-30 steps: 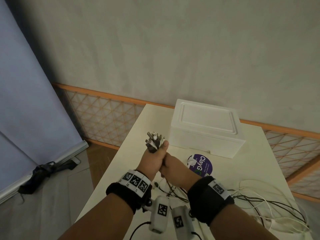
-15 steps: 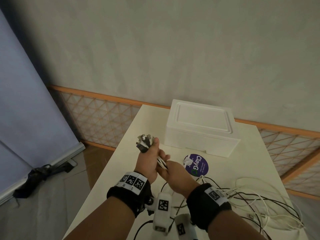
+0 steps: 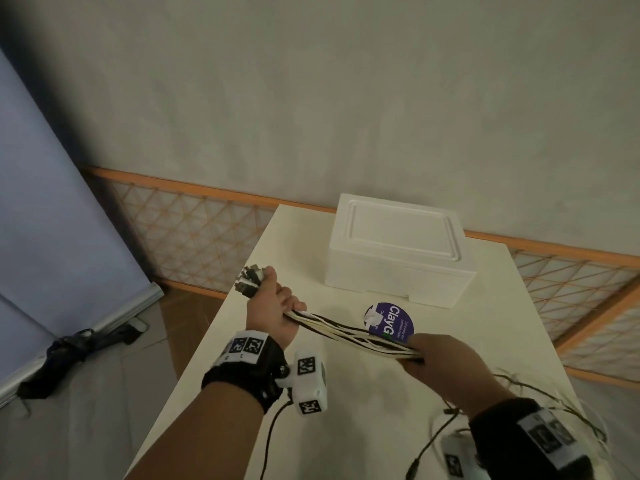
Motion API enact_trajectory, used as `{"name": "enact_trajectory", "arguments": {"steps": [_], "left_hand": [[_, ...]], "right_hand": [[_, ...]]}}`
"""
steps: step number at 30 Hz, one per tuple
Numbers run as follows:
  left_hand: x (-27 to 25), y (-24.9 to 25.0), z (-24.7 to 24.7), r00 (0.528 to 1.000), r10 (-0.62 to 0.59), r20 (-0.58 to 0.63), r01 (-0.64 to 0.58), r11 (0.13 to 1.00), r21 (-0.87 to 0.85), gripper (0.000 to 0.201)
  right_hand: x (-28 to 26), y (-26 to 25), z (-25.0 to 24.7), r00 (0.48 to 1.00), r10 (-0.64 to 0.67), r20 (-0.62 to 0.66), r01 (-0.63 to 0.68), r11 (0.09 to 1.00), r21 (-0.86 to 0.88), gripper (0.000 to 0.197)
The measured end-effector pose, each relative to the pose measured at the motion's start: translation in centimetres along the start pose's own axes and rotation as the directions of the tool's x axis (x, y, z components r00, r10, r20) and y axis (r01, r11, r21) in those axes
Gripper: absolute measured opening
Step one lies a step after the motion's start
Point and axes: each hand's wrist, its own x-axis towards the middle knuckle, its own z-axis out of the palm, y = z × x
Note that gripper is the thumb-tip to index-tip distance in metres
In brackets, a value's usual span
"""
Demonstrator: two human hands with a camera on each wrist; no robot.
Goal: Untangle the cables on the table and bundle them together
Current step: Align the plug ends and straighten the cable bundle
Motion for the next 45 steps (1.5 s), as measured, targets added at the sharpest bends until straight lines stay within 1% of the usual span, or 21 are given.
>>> {"name": "enact_trajectory", "arguments": {"steps": [2,4,5,6,7,8,10,12,14,15,17,20,23,26,27,31,34,37,39,42,45], "left_hand": [[0.1,-0.6,0.1,1.000,0.014,0.024,-0.014,1.000,-0.015,0.049],[0.0,-1.7,-0.1,0.999,0.016,0.044,-0.016,1.000,-0.003,0.049],[0.0,-2.5,-0.4,0.999,0.008,0.046,-0.009,1.000,0.016,0.048],[-0.2,-3.4,-0.6,0.999,0.001,0.041,-0.002,0.999,0.041,0.046],[-0.3,-4.1,-0.7,0.999,-0.001,0.032,-0.001,0.998,0.065,0.044],[-0.3,-4.8,-0.8,1.000,0.001,0.025,-0.004,0.996,0.086,0.042],[-0.7,-5.8,-0.7,0.999,0.010,0.034,-0.014,0.993,0.120,0.039],[-1.0,-6.1,-0.3,0.998,0.006,0.065,-0.015,0.990,0.138,0.042],[-1.1,-5.6,0.0,0.998,0.010,0.069,-0.019,0.992,0.127,0.041],[-1.1,-5.2,0.0,0.997,0.017,0.075,-0.024,0.996,0.089,0.037],[-0.9,-4.5,-0.4,0.996,0.000,0.087,-0.002,1.000,0.026,0.035],[-0.6,-3.9,-1.8,0.994,-0.078,0.076,0.077,0.997,0.018,0.045],[-0.2,-3.2,-2.3,0.986,-0.118,0.117,0.116,0.993,0.023,0.052],[-0.1,-2.1,-1.4,0.983,-0.125,0.137,0.120,0.992,0.047,0.057],[0.1,-1.7,-1.2,0.983,-0.125,0.134,0.120,0.992,0.048,0.056],[0.3,-1.8,-1.0,0.985,-0.153,0.076,0.146,0.986,0.085,0.049],[0.6,-2.1,-0.5,0.985,-0.162,0.059,0.154,0.981,0.118,0.048],[1.9,-1.0,-0.2,0.993,-0.109,0.046,0.104,0.991,0.086,0.047],[2.6,-0.6,-0.6,0.993,-0.106,0.041,0.104,0.993,0.055,0.047],[3.0,-1.0,-0.6,0.994,-0.108,0.035,0.107,0.994,0.038,0.047],[3.6,-0.5,0.0,0.995,-0.083,0.051,0.080,0.996,0.048,0.049]], "right_hand": [[-0.7,1.9,-1.1,0.995,0.103,0.017,-0.101,0.993,-0.063,0.016],[-1.2,3.9,-1.3,0.970,0.192,0.147,-0.177,0.978,-0.111,0.022],[-1.2,4.7,-1.1,0.940,0.223,0.260,-0.184,0.969,-0.165,0.041],[-1.0,5.0,-0.8,0.899,0.239,0.367,-0.172,0.963,-0.206,0.069],[-0.6,4.5,-0.7,0.881,0.225,0.415,-0.157,0.969,-0.192,0.091],[0.0,3.2,-0.8,0.900,0.177,0.398,-0.124,0.980,-0.155,0.100],[1.5,-1.1,-0.6,0.972,0.001,0.236,-0.011,0.999,0.039,0.090],[2.9,-5.7,0.4,0.975,-0.150,0.164,0.105,0.960,0.259,0.066],[3.9,-8.8,2.1,0.966,-0.182,0.184,0.106,0.927,0.360,0.043],[4.1,-9.6,2.9,0.973,-0.165,0.163,0.098,0.929,0.358,0.036],[4.1,-10.2,3.8,0.986,-0.124,0.110,0.091,0.960,0.263,0.036],[4.4,-10.7,4.2,0.973,-0.189,0.132,0.171,0.976,0.132,0.041],[4.6,-11.5,3.9,0.965,-0.239,0.112,0.216,0.958,0.188,0.043],[4.4,-11.0,3.6,0.978,-0.144,0.153,0.066,0.902,0.426,0.037],[4.0,-10.7,3.7,0.978,-0.110,0.175,0.019,0.892,0.452,0.036],[2.9,-10.1,4.8,0.990,-0.024,0.136,-0.011,0.967,0.256,0.032],[2.8,-9.5,5.0,0.994,-0.008,0.110,-0.017,0.973,0.230,0.029],[2.4,-6.6,4.9,0.975,0.059,0.216,-0.100,0.978,0.185,0.032],[2.1,-4.9,4.8,0.969,0.121,0.214,-0.145,0.984,0.105,0.034],[2.4,-3.9,4.6,0.988,0.122,0.091,-0.127,0.991,0.043,0.024],[2.0,-0.8,4.3,0.968,0.203,0.148,-0.205,0.979,-0.001,0.015]]}}
